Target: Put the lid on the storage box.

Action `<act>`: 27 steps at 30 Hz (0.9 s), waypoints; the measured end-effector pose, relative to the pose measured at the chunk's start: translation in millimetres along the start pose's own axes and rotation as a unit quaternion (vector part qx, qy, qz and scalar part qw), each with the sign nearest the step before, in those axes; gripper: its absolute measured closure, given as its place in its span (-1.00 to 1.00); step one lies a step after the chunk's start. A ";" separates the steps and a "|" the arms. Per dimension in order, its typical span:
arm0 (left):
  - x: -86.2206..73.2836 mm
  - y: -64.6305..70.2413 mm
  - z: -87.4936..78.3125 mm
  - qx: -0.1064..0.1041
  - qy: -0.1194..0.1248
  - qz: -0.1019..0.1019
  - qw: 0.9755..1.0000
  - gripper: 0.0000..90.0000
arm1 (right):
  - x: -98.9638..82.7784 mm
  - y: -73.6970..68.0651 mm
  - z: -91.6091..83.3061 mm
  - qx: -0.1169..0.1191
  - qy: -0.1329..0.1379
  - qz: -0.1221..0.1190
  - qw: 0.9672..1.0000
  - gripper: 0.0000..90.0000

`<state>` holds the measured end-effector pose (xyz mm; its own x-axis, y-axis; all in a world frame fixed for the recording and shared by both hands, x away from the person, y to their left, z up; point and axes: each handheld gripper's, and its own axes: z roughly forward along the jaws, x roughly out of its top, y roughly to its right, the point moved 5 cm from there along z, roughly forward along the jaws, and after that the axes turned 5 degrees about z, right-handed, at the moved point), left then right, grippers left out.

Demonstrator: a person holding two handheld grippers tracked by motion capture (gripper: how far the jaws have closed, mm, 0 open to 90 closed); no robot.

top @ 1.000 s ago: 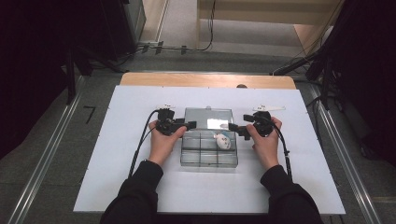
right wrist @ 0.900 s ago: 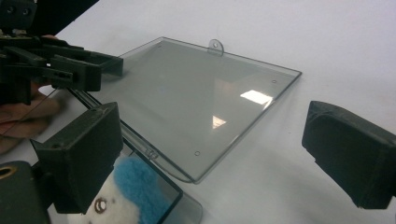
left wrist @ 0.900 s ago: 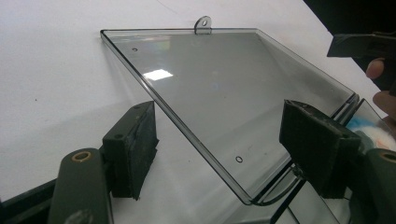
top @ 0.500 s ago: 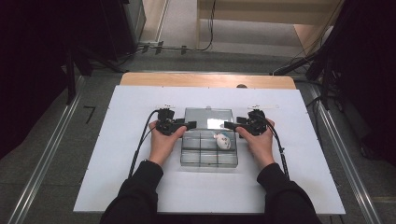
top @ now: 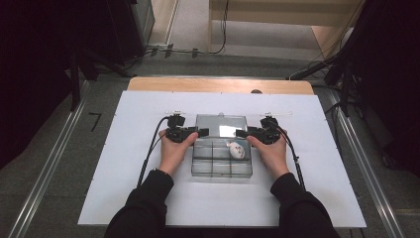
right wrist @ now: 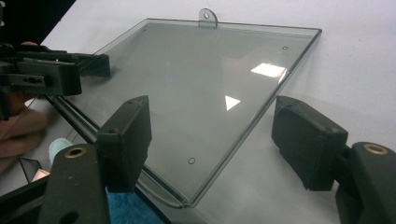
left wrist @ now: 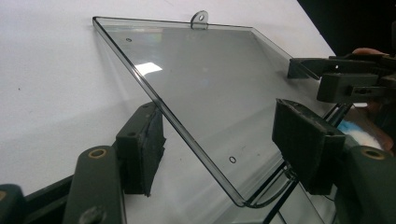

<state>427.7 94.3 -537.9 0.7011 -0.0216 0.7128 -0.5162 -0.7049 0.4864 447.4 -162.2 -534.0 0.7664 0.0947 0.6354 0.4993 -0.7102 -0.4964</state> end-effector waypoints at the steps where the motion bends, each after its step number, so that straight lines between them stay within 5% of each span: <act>1: 0.0 0.0 0.0 0.000 -0.001 -0.001 1.000 -0.23 | 0.0 0.2 0.0 0.001 -0.001 0.003 1.000 -0.37; 6: 0.1 -0.7 0.4 -0.013 -0.002 -0.019 1.000 -0.14 | -0.3 1.3 -0.2 0.010 -0.004 0.013 1.000 -0.33; 27: 10.3 5.8 -15.9 -0.015 0.025 0.022 0.999 0.36 | 6.9 -6.4 -14.3 0.023 0.039 -0.023 0.999 0.27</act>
<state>424.1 101.3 -519.6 0.6528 -0.0166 0.7573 -0.5608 -0.6826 0.4685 443.7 -166.9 -518.0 0.7097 0.0708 0.7010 0.5527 -0.6729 -0.4917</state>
